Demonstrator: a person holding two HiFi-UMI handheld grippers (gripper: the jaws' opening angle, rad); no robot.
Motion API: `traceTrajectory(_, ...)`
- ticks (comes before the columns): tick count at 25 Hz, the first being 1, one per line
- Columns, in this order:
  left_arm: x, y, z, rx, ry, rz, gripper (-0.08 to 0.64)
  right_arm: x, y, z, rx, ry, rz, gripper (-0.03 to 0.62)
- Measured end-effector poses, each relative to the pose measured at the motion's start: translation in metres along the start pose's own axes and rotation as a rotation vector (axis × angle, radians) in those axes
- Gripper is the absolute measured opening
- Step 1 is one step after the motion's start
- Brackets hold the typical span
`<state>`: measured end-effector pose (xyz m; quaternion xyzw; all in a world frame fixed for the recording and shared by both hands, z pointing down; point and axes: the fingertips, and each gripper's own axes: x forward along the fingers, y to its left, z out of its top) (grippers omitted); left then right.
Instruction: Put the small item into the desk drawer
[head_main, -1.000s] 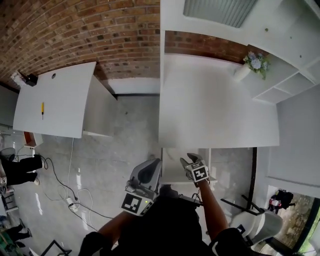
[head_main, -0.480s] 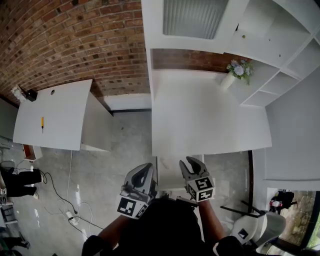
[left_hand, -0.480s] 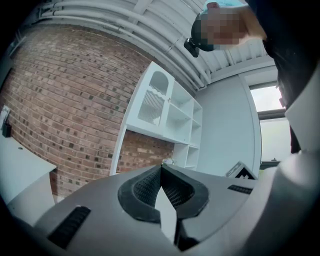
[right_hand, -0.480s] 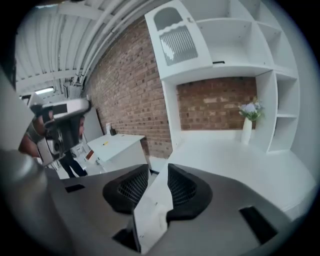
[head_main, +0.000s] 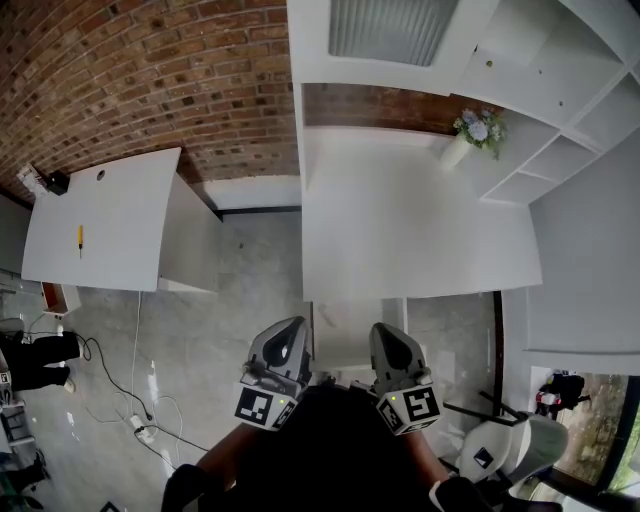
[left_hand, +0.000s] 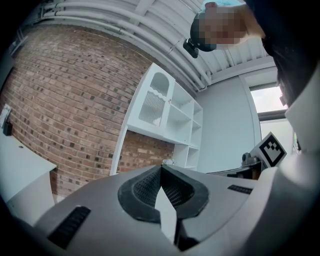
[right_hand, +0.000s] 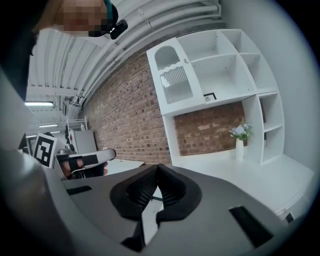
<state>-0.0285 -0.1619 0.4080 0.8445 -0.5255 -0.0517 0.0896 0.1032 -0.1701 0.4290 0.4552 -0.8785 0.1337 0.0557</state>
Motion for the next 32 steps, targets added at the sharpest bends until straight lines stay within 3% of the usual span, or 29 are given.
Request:
traceTrajectory(5,-0.003,-0.006,-0.006,0.012,0.012,-0.028,0.023,0.001,0.005,-0.004,-0.005,0.003,-0.004,0.014)
traceTrajectory(32,-0.023,0.005,-0.006,-0.013,0.008,-0.004,0.022,0.007,0.024,-0.012,-0.046,0.041,0.001,0.014)
